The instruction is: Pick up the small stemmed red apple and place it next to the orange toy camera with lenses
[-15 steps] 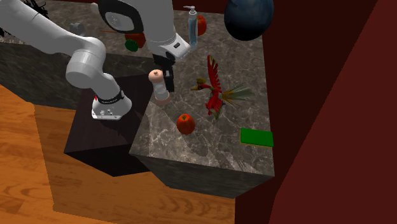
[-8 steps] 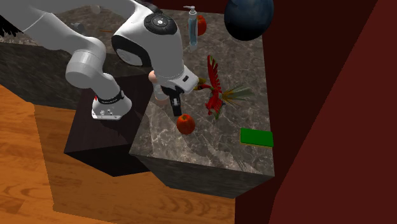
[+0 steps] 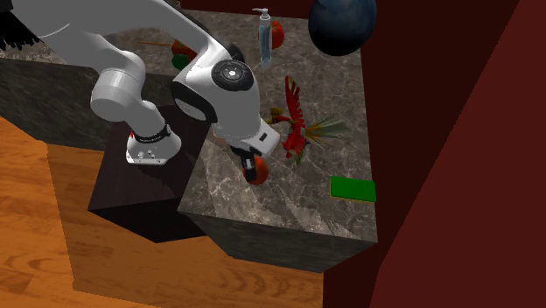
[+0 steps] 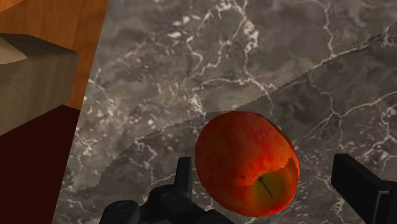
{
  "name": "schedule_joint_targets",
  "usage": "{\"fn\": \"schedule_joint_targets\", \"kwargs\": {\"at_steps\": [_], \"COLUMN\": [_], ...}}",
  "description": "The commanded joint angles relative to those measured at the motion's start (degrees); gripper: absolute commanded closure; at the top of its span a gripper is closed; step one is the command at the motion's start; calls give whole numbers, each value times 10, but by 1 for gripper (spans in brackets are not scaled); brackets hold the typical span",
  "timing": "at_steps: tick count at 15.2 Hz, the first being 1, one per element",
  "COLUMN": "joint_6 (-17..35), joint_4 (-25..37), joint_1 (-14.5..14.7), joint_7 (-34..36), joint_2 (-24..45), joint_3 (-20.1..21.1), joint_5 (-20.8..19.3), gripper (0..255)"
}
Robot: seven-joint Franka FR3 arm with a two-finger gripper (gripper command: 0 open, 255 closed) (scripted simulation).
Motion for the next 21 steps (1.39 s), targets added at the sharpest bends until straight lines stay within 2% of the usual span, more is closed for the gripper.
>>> {"fn": "schedule_joint_targets", "kwargs": {"at_steps": [1,3,10,11,21], "joint_6": [19,32,32,32,24], "joint_4": [-8,-14,-14,-14,-11], "joint_1": [2,3,3,3,2], "joint_7": [-5,-9,-9,-9,-6], "joint_2": [12,20,20,20,14], "joint_3": [-4,-6,-6,-6,-4], "joint_5": [6,10,10,10,7], "gripper": [0,0,0,255,255]}}
